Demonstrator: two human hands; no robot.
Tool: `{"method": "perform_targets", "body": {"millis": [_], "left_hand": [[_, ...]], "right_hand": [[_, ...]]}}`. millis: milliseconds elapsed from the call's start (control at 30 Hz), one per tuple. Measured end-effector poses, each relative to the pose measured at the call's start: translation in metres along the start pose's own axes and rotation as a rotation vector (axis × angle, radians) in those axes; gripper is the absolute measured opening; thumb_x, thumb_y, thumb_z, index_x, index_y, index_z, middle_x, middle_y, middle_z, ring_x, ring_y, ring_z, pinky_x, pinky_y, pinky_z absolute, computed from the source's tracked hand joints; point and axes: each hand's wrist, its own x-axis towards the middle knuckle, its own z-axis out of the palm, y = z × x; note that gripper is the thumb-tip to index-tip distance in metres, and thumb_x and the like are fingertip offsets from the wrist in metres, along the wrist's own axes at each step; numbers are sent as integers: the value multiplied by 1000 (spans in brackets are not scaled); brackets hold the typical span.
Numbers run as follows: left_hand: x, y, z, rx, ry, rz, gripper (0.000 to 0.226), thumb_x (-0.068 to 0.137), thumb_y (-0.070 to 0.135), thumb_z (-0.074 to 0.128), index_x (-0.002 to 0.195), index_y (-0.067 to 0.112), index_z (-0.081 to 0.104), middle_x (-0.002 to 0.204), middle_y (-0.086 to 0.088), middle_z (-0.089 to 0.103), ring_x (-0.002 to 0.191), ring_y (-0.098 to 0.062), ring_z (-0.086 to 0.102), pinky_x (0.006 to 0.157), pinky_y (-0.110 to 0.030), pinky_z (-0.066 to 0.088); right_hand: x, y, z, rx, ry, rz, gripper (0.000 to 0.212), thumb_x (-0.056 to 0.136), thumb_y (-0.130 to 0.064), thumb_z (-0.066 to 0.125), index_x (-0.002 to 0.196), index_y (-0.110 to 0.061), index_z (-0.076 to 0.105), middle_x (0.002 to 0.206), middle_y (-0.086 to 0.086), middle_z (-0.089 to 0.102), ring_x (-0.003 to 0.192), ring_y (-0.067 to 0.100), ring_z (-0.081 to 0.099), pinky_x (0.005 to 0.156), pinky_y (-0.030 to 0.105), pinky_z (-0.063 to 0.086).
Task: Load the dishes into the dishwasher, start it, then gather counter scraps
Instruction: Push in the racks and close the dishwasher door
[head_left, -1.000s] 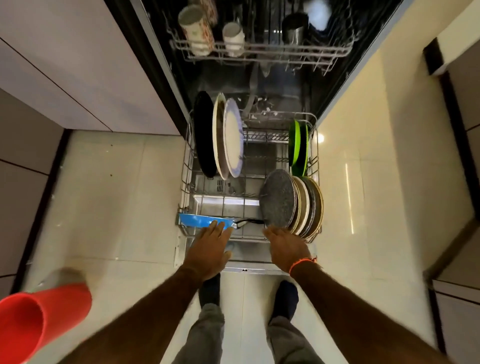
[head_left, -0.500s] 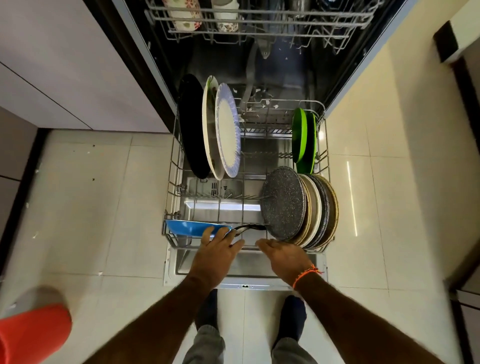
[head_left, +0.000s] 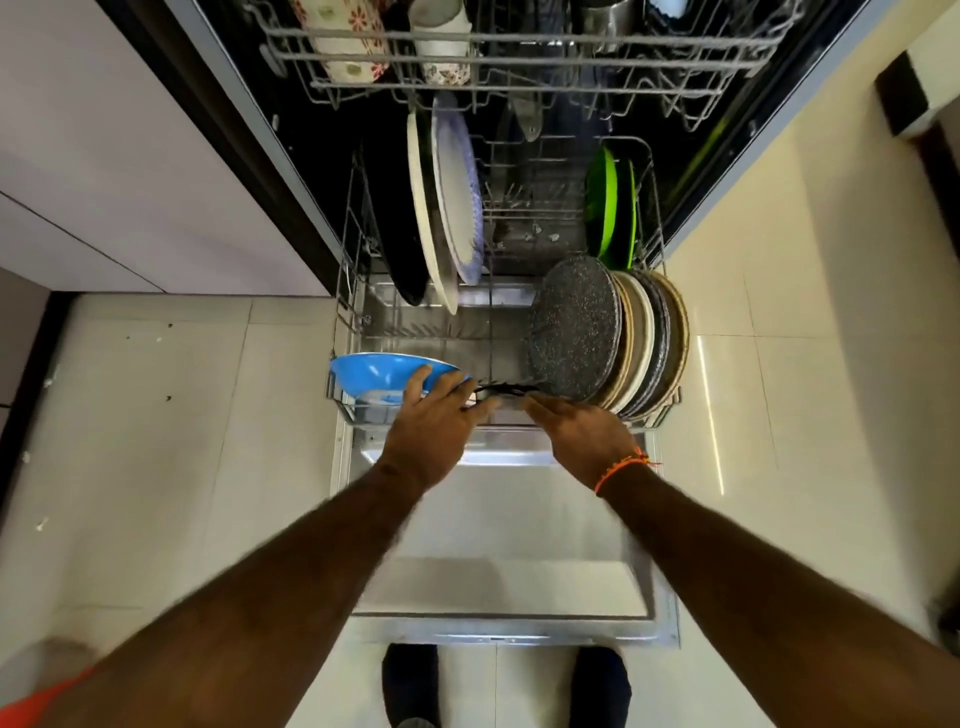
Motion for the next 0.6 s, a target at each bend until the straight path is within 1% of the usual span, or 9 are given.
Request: {"method": "perform_targets", "body": {"millis": [100, 200, 300, 333, 433, 500, 600], "left_hand": [[31, -13, -1, -3, 26, -20, 62, 95, 25, 62, 151, 37, 41, 151, -3, 51, 146, -28, 36, 121, -60, 14], [59, -24, -6, -9, 70, -41, 63, 97, 19, 55, 154, 38, 35, 153, -1, 47, 149, -26, 31, 122, -58, 8], [84, -38, -9, -9, 106, -34, 62, 98, 17, 51, 154, 38, 33, 153, -2, 47, 149, -25, 30, 123, -58, 6], [91, -43, -10, -8, 126, -29, 61, 98, 17, 49, 154, 38, 35, 153, -1, 48, 149, -25, 31, 123, -58, 7], [115, -53, -9, 0, 186, -31, 62, 96, 17, 47, 154, 35, 35, 152, -1, 49, 149, -23, 31, 123, -58, 7], [127, -61, -10, 4, 191, -22, 64, 95, 18, 47, 155, 34, 33, 152, -1, 49, 149, -23, 30, 123, -58, 5], [146, -75, -9, 15, 217, 6, 66, 93, 14, 49, 155, 34, 35, 152, -2, 50, 150, -23, 30, 124, -58, 2]], "right_hand": [[28, 16, -5, -42, 33, 5, 63, 74, 2, 69, 133, -17, 63, 131, 6, 67, 98, 30, 73, 63, 42, 61], [53, 30, -8, -33, 35, 17, 58, 85, -4, 50, 142, -15, 54, 142, 9, 58, 113, 35, 67, 75, 50, 61], [77, 46, -12, -65, 56, 22, 57, 90, -11, 42, 147, -15, 47, 148, 10, 52, 123, 35, 61, 87, 53, 59], [85, 50, -13, -70, 75, 22, 58, 91, -10, 37, 147, -15, 47, 148, 10, 52, 124, 35, 60, 88, 52, 58], [111, 64, -13, -48, 139, 34, 66, 85, -11, 21, 144, -11, 51, 145, 11, 55, 122, 35, 62, 86, 50, 59], [125, 71, -16, -45, 152, 39, 66, 85, -11, 22, 145, -11, 50, 146, 12, 54, 123, 36, 61, 88, 50, 58], [139, 79, -21, -57, 180, 33, 63, 84, -4, 36, 146, -12, 48, 146, 13, 53, 122, 37, 61, 88, 51, 58]]}}
